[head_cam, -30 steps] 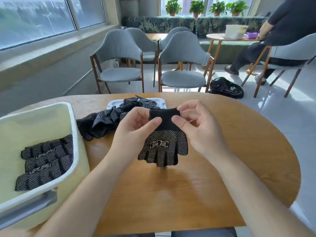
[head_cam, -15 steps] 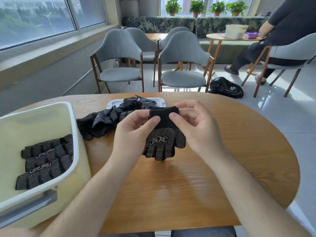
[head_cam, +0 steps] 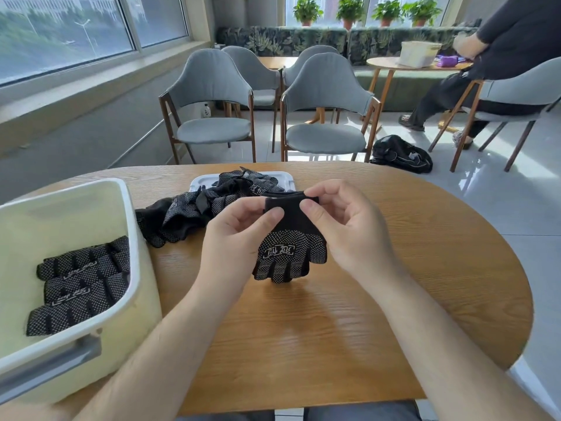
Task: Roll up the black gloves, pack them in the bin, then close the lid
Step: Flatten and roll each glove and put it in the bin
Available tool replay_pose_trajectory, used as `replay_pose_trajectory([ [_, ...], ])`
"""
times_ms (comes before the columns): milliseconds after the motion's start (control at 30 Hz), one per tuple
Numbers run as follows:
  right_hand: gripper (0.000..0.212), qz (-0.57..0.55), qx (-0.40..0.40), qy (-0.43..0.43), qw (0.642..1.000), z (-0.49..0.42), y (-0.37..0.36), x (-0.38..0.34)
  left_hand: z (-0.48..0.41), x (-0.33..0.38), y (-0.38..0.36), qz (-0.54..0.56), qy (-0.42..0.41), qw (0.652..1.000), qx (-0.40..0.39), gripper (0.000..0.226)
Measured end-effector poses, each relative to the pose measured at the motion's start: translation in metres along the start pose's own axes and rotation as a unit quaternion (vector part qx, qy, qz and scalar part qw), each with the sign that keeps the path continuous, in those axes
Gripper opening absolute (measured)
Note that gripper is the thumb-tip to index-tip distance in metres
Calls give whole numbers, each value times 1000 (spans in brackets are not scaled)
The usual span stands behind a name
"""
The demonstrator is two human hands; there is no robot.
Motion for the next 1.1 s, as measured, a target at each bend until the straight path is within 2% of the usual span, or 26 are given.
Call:
replay_pose_trajectory([
  [133,15,-8,1,-3,1000,1,-2,0,0,1,-1,-2,-5,1000,3,16],
  [367,17,-5,-8,-8,1000,3,-1,-1,1,4,0,-14,-16,1000,1,9],
  [467,35,12,-11,-18,1000,4,1,-3,-1,6,2,-13,-21,1000,-5,28],
  [533,39,50,-6,-15,999,4,4,-6,-3,9,6,-75,-32,997,-9,38],
  [600,33,55,-6,-12,998,3,5,-11,-6,14,7,-172,-49,984,-23,34],
  [667,27,42,-8,-11,999,3,6,-16,-10,20,5,-218,-61,973,-42,21],
  [767,26,9,-11,-14,1000,2,11,-20,-12,28,3,-216,-73,972,-60,11],
  [933,28,-37,-56,-23,997,0,21,-35,-9,36,6,-148,-53,985,-69,5],
  [1100,15,23,-45,-76,996,-15,19,-22,-16,30,4,-234,-30,971,-46,7],
])
Point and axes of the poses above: each hand's wrist, its own z-axis away from the middle knuckle, its own y-axis out of the back of the hand, x = y × z, the point moved 5 cm from there along -z, towards the middle knuckle, and after that the axes turned 3 degrees about -y, right-handed, at the moved point
